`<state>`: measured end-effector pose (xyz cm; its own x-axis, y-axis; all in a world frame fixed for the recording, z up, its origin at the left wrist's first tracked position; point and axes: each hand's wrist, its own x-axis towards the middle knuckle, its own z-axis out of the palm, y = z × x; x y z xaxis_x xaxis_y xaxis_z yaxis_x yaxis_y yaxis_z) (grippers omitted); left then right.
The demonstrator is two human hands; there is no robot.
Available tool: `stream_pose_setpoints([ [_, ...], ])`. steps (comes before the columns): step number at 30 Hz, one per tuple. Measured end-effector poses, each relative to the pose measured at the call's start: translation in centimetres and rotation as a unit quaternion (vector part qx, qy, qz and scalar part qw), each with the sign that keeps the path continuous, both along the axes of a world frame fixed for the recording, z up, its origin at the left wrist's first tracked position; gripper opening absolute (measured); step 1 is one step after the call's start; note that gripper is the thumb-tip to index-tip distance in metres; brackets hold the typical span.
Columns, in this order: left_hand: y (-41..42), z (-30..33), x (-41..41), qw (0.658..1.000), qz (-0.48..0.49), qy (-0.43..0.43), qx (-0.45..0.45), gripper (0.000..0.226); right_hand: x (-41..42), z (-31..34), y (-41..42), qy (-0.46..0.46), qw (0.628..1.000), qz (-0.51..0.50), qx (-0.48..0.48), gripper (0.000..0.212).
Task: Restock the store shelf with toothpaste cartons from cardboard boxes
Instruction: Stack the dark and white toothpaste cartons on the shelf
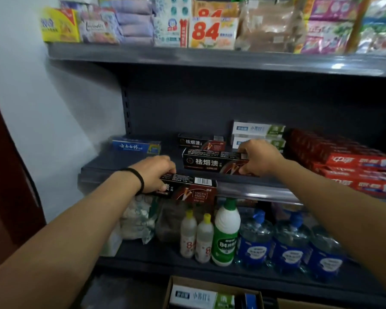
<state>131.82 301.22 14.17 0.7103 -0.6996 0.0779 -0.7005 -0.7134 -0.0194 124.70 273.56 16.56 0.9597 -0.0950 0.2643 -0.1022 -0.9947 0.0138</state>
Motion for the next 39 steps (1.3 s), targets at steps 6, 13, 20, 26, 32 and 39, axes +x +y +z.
stream_pose_setpoints([
  [6,-0.8,1.7,5.8,1.0,0.009,-0.006,-0.005,0.042,7.9,-0.5,-0.8,0.006,1.0,-0.013,-0.005,0.039],
  [13,-2.7,2.2,13.1,1.0,0.008,-0.015,-0.011,0.044,16.6,-2.4,-1.9,0.019,1.0,-0.017,0.001,0.03],
  [20,-3.3,0.3,16.9,1.0,0.018,-0.004,-0.025,0.045,21.4,-4.9,-3.1,0.033,0.999,-0.014,0.004,0.041],
  [26,-3.8,-0.7,18.4,1.0,0.018,-0.004,-0.024,0.047,23.2,-5.8,-3.7,0.024,0.999,0.006,-0.021,0.058],
  [32,-4.1,-1.2,19.4,1.0,0.019,-0.002,-0.016,0.046,23.9,-5.7,-3.7,0.005,0.995,0.036,-0.096,0.059],
  [39,-4.6,-1.7,20.0,1.0,0.014,0.0,-0.019,0.047,24.4,-5.9,-4.0,0.007,0.99,0.034,-0.137,0.059],
])
